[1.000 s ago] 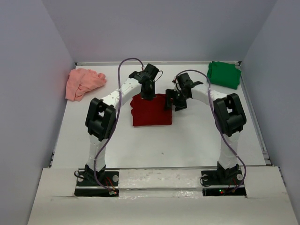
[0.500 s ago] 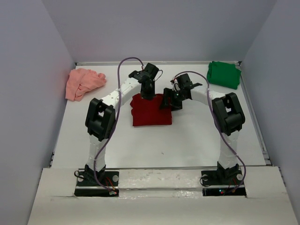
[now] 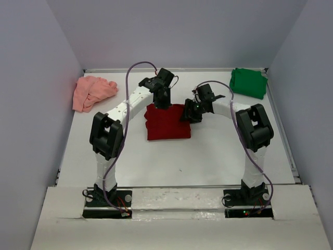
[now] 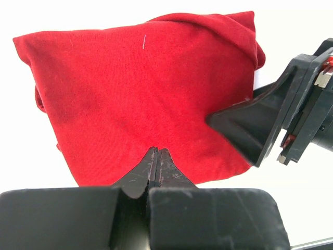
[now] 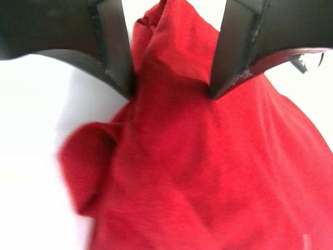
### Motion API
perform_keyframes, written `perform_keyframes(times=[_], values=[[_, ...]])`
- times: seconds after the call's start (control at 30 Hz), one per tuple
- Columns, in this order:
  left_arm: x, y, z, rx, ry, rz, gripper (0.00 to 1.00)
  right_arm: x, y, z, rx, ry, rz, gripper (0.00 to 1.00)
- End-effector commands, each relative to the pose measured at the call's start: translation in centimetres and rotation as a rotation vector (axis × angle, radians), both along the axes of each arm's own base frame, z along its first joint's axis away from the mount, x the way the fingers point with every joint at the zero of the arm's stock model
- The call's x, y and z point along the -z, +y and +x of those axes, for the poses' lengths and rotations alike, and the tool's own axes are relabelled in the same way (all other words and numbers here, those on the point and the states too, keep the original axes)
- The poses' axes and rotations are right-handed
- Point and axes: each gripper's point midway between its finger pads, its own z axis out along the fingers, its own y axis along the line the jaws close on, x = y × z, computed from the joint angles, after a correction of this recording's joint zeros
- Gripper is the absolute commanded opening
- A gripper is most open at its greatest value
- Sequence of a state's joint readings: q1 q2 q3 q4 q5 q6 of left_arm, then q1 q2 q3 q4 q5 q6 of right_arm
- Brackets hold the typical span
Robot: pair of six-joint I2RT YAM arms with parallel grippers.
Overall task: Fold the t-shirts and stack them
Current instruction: Fold the long partially folded tshirt into a neat square
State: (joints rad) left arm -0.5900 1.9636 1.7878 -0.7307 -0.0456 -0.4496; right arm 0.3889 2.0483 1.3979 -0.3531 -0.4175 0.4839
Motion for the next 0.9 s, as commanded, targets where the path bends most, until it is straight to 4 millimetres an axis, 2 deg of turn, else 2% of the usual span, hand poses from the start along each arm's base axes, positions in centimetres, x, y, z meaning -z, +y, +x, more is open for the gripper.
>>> perform_keyframes(times=[0.0, 0.1, 0.17, 0.27, 0.3, 0.33, 0.37, 0.47, 0.53, 0.7, 0.87], values=[[-3.2, 0.0, -0.5, 0.016, -0.056, -0.028, 0.0, 2.2, -2.6, -1.8, 0.113, 0.066, -0.174, 0.58], [-4.0, 0.1, -0.5, 0.013, -0.07, -0.035, 0.0, 1.6, -2.6, -2.1, 0.138, 0.069, -0.229, 0.58], [-4.4, 0.4, -0.7, 0.01, -0.076, -0.033, 0.0, 1.3, -2.8, -1.5, 0.154, 0.06, -0.249, 0.54], [-4.6, 0.7, -0.9, 0.008, -0.081, -0.029, 0.0, 1.7, -2.6, -1.8, 0.156, 0.088, -0.267, 0.42], [-4.7, 0.8, -1.1, 0.007, -0.083, -0.029, 0.0, 1.8, -2.7, -1.7, 0.172, 0.095, -0.274, 0.33], [-4.7, 0.9, -1.2, 0.006, -0.084, -0.028, 0.0, 1.9, -2.4, -2.0, 0.166, 0.094, -0.277, 0.3], [-4.9, 1.1, -1.3, 0.003, -0.086, -0.027, 0.0, 2.2, -2.5, -2.0, 0.17, 0.103, -0.283, 0.19], [-4.9, 1.2, -1.6, 0.004, -0.085, -0.025, 0.0, 2.7, -2.5, -2.1, 0.171, 0.114, -0.289, 0.16], [-5.4, 1.3, -1.8, 0.005, -0.096, -0.034, 0.0, 2.8, -2.7, -2.1, 0.176, 0.113, -0.301, 0.02], [-5.8, 1.5, -1.8, 0.007, -0.102, -0.035, 0.0, 3.3, -3.2, -1.6, 0.167, 0.101, -0.337, 0.0], [-5.4, 1.4, -2.0, 0.009, -0.095, -0.035, 0.0, 2.4, -3.8, -0.6, 0.176, 0.066, -0.38, 0.0]])
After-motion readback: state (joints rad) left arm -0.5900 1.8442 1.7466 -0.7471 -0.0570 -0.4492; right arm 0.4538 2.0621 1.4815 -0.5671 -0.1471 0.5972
